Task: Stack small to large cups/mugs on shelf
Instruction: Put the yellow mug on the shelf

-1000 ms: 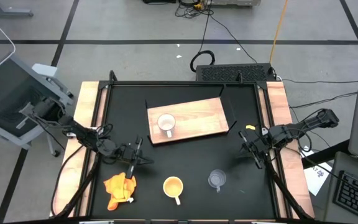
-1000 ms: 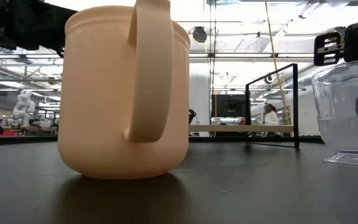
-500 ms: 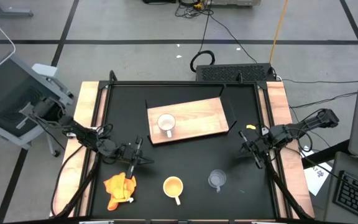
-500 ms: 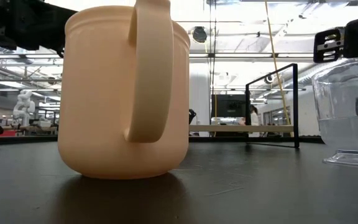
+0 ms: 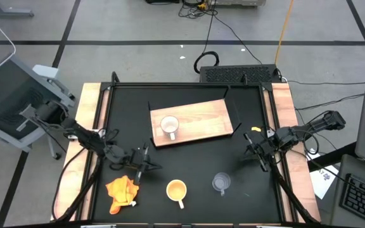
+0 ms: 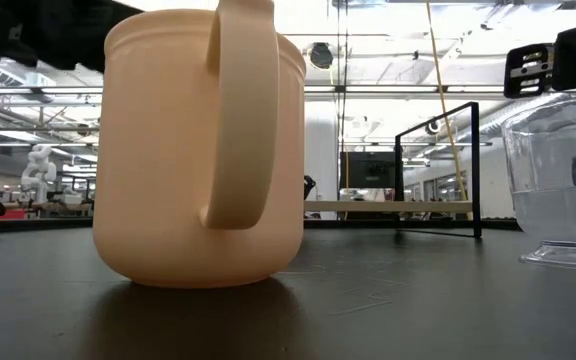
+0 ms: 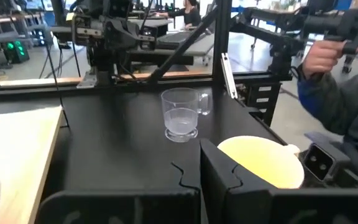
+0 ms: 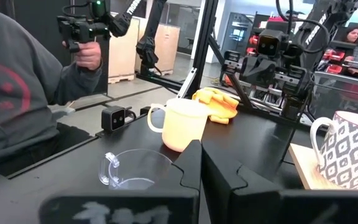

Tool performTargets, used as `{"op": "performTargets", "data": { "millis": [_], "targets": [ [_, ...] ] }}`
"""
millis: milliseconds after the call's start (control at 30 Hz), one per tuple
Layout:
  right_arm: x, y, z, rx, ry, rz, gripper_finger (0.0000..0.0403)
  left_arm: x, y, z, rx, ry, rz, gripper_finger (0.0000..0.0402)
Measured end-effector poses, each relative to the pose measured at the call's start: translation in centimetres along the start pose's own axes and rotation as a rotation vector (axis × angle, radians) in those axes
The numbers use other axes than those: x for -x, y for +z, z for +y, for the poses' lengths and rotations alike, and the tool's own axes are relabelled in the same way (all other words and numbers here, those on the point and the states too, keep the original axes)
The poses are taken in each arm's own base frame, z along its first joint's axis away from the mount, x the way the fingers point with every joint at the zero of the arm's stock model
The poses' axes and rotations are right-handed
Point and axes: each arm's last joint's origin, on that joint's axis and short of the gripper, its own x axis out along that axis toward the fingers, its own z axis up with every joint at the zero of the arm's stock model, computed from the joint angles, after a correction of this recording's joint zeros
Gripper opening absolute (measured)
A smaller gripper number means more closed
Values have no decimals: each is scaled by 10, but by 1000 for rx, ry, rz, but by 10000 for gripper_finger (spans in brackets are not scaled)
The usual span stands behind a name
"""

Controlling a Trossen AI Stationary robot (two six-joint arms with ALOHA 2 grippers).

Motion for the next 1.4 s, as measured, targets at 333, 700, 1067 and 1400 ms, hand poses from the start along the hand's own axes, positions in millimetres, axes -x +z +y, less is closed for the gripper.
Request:
{"op": "performTargets", "data": {
  "millis": [333, 700, 1067, 1400],
  "targets": [
    [0, 0, 0, 8, -1, -3, 0, -8, 2, -4, -38, 2, 5, 0],
    [-6, 8, -3, 54, -49, -71, 0, -8, 1, -4, -45, 2, 15, 0],
    [-25, 8, -6, -4, -30, 13, 0, -8, 0, -4, -47, 3, 20, 2],
    [-59, 29, -14, -39, -14, 113, 0, -8, -1, -4, -50, 3, 27, 2]
  ]
}}
